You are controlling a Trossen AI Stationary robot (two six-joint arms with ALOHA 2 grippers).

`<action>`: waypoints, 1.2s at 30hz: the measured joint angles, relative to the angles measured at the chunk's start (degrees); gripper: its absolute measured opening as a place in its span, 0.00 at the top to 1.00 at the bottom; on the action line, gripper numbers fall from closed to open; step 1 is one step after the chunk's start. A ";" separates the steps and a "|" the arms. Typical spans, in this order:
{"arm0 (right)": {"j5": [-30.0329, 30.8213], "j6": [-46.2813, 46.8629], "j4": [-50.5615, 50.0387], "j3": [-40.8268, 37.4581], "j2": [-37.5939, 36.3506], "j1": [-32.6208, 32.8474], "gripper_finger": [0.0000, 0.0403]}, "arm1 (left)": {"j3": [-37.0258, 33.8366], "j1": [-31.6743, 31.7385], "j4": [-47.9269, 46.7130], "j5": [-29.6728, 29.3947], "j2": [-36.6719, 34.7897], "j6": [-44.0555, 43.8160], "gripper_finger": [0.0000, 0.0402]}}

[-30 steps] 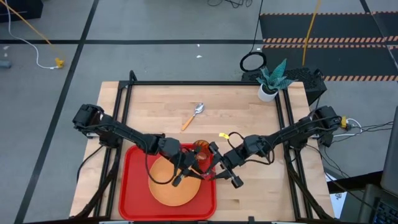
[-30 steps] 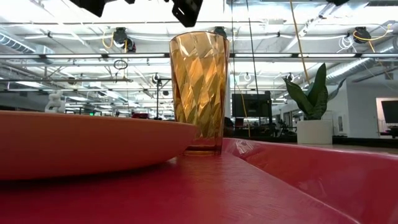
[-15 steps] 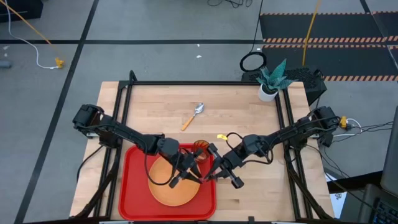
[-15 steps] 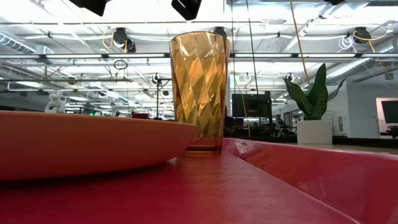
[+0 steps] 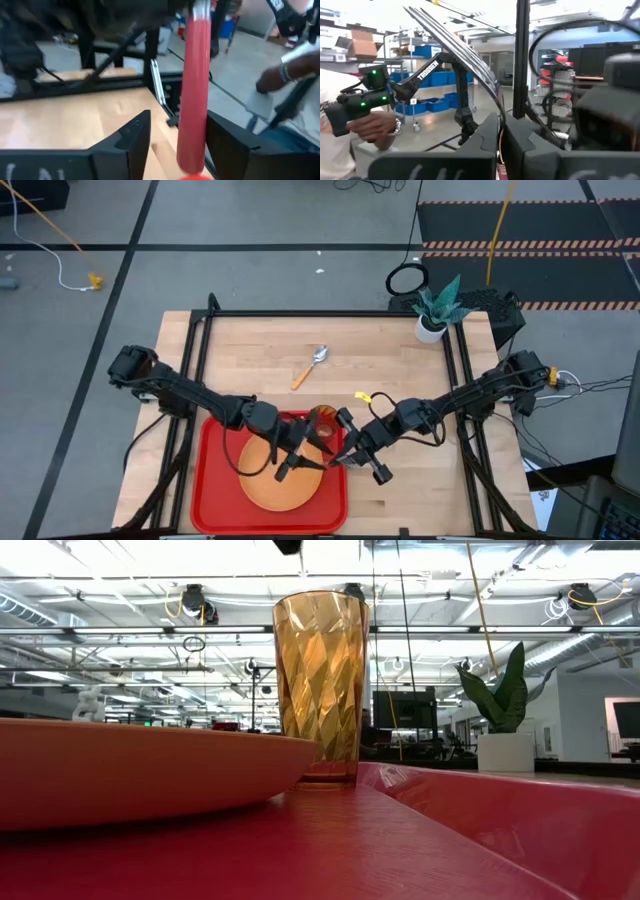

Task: Pick and place plate/cup/fork/spoon on tray
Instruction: Put the pink fork on the red serving tray to the left of the orange plate

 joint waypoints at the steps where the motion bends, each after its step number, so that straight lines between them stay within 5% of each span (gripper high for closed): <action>1: 0.95 1.04 0.03 0.00 0.00 0.18 1.00 | 0.01 -0.22 -1.06 -1.00 -0.86 -0.04 0.53; 9: 7.16 2.19 0.17 -0.02 0.00 0.42 1.00 | 0.01 -4.32 -8.18 -13.41 -7.13 -0.07 0.51; 17: 28.16 -8.52 0.59 0.00 0.00 3.96 1.00 | 0.01 -6.90 -7.29 -31.04 -6.40 5.32 0.51; 24: 35.07 -15.46 2.99 0.00 -0.04 5.95 1.00 | -0.02 -6.01 -7.35 -31.64 -5.30 5.13 0.54; 34: 34.80 -14.56 2.80 0.00 -0.04 5.96 1.00 | -0.10 -4.46 -8.04 -26.26 -4.33 4.34 0.93; 36: 31.38 -14.78 2.29 0.06 -0.05 5.89 1.00 | -0.10 -4.96 -8.50 -24.05 -4.98 4.88 0.94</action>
